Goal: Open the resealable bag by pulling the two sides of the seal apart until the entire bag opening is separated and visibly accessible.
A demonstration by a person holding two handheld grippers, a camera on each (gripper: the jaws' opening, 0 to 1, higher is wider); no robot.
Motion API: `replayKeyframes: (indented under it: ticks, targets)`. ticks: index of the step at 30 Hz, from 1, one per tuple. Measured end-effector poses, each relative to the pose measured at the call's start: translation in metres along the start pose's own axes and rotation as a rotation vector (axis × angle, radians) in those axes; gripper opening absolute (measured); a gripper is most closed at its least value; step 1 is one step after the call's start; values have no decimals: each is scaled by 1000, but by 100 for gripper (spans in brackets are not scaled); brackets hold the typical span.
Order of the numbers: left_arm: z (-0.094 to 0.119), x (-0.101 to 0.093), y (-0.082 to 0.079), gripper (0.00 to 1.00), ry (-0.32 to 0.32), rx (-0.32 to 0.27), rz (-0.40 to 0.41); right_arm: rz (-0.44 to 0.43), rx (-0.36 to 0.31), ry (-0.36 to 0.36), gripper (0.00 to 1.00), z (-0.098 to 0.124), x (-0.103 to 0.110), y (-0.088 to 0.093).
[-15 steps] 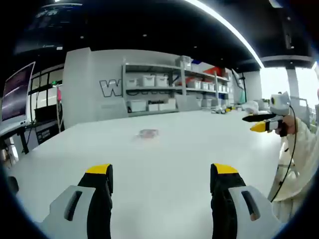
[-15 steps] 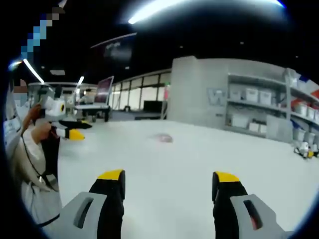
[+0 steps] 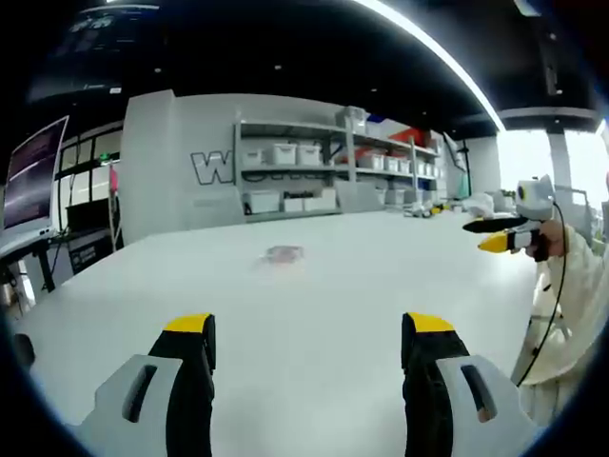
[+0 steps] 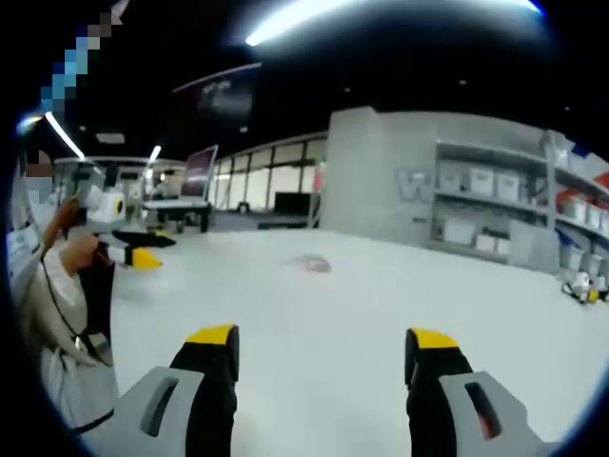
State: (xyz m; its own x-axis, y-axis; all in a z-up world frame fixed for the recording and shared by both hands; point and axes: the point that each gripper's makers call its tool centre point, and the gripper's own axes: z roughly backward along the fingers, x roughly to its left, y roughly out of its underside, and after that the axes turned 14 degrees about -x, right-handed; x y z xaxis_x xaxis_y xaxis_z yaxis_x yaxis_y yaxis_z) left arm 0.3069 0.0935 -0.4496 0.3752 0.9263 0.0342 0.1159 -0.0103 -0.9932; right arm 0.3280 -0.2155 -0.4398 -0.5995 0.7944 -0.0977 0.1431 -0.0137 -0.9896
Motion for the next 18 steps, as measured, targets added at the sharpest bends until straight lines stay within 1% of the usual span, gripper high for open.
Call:
replayKeyframes:
  ticks: [18]
  targets:
    - [2, 2, -2, 79, -2, -3, -1, 6, -2, 2, 71, -1, 0, -3]
